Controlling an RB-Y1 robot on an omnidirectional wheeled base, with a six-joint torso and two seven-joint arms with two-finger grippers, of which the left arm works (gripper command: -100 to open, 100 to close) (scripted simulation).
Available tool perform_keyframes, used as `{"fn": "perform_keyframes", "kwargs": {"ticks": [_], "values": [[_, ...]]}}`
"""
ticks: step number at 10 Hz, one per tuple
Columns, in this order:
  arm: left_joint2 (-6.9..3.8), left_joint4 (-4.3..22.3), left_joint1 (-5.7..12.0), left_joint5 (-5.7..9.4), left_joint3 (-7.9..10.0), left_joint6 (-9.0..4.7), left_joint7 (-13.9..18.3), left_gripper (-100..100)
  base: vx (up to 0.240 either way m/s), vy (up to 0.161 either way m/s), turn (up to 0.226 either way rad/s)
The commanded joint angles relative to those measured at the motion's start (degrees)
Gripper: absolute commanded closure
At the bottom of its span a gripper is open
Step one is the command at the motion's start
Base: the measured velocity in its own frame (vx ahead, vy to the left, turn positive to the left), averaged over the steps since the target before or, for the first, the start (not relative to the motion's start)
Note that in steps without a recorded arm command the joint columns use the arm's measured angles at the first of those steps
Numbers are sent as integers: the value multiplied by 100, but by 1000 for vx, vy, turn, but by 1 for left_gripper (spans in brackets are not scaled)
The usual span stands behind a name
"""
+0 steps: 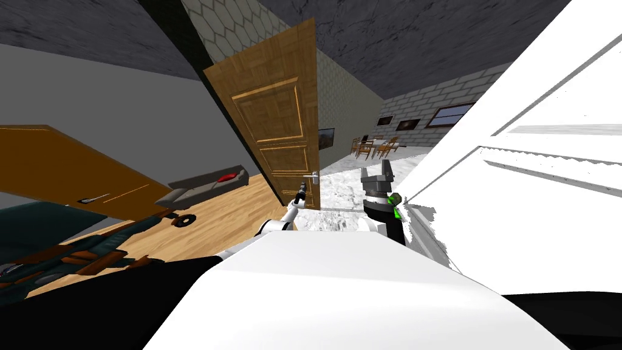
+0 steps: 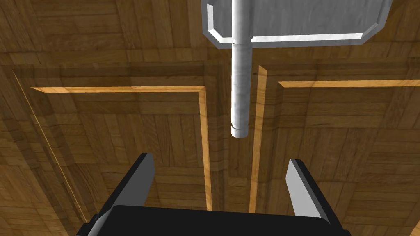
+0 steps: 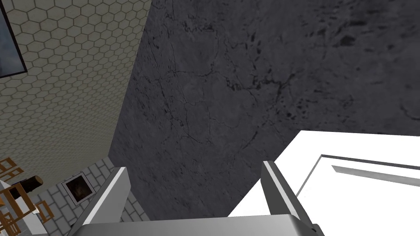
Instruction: Push the door open
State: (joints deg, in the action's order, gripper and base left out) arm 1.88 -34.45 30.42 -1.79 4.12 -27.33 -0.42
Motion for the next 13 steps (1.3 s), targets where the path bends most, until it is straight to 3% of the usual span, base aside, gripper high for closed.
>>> {"fn": "perform_keyframes", "kwargs": {"ticks": [1,5,7,10,11,12,13], "values": [[-67,157,79,13,30,-73,-12,-100,99,155,-7],[-368,162,81,21,67,-85,-55,-100,177,96,-15],[-373,164,82,24,86,-90,-77,-100,154,-23,-10],[-233,168,83,29,111,-99,-107,-100,130,-107,-15],[-233,168,83,29,111,-99,-107,-100,69,-112,-1],[-82,169,84,32,125,-103,-122,-100,56,-149,-19],[-9,170,84,33,129,-104,-128,-100,53,-199,-11]]}}
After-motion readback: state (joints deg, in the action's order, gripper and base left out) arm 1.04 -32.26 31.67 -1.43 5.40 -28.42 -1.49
